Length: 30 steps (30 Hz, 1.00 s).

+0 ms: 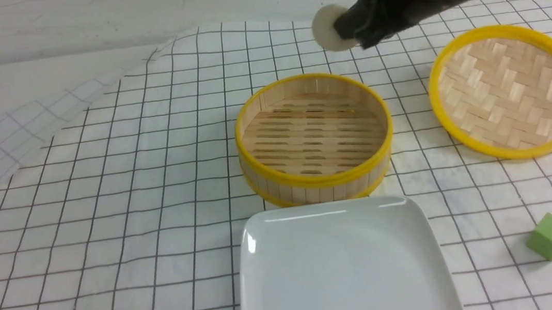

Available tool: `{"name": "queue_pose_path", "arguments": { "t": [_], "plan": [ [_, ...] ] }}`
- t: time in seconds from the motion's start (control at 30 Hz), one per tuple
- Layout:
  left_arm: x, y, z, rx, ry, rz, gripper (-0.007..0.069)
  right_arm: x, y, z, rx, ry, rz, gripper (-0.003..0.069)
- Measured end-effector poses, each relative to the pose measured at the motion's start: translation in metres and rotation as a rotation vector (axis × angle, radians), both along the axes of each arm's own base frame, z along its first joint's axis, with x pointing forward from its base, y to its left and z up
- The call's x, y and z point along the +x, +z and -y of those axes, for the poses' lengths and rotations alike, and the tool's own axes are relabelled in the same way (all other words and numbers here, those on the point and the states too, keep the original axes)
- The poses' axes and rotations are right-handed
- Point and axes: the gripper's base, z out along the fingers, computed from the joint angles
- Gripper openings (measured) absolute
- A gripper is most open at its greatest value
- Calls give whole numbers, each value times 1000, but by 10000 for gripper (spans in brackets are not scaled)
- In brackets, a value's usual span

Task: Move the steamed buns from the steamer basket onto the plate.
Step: Use the right arm to put the steamed stuffed bun into the plate

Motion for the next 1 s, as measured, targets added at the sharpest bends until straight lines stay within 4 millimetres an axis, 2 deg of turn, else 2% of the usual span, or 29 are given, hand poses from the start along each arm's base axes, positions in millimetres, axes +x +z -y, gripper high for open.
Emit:
{"name": "queue_pose_path", "arguments": {
  "t": [0.03, 0.07, 0.13, 0.23, 0.27, 0.3, 0.37, 0.53, 0.67, 0.73, 0.77, 0.83, 0.9, 0.93, 0.97, 1.0],
  "plan": [
    [0, 0, 0, 0, 0, 0, 355, -10, 14, 10, 7, 9, -17, 25],
    [0, 0, 0, 0, 0, 0, 355, -12, 15, 10, 8, 15, -28, 25],
    [0, 0, 0, 0, 0, 0, 355, -31, 35, 21, 19, 42, -62, 25],
    [0, 0, 0, 1, 0, 0, 355, -56, 54, 25, 26, 90, -120, 27],
    [0, 0, 0, 1, 0, 0, 355, -58, 55, 25, 25, 93, -125, 27],
    [0, 0, 0, 1, 0, 0, 355, -70, 61, 25, 25, 119, -176, 27],
    [0, 0, 0, 1, 0, 0, 355, -82, 64, 26, 16, 150, -243, 27],
    [0, 0, 0, 2, 0, 0, 355, -89, 59, 27, 19, 121, -355, 27],
    [0, 0, 0, 3, 0, 0, 355, -90, 45, 26, 8, 85, -429, 27],
    [0, 0, 0, 3, 0, 0, 355, -93, 25, 25, -5, 82, -502, 27],
    [0, 0, 0, 3, 0, 0, 355, -93, 22, 25, -8, 82, -514, 27],
    [0, 0, 0, 3, 0, 0, 355, -99, -7, 23, -34, 99, -604, 27],
    [0, 0, 0, 3, 0, 0, 355, -102, -26, 22, -56, 120, -651, 27],
    [0, 0, 0, 4, 0, 0, 355, -105, -44, 21, -73, 141, -686, 27],
    [0, 0, 0, 4, 0, 0, 355, -105, -46, 21, -75, 142, -690, 27],
    [0, 0, 0, 4, 0, 0, 355, -108, -63, 20, -89, 155, -702, 27]
  ]
}}
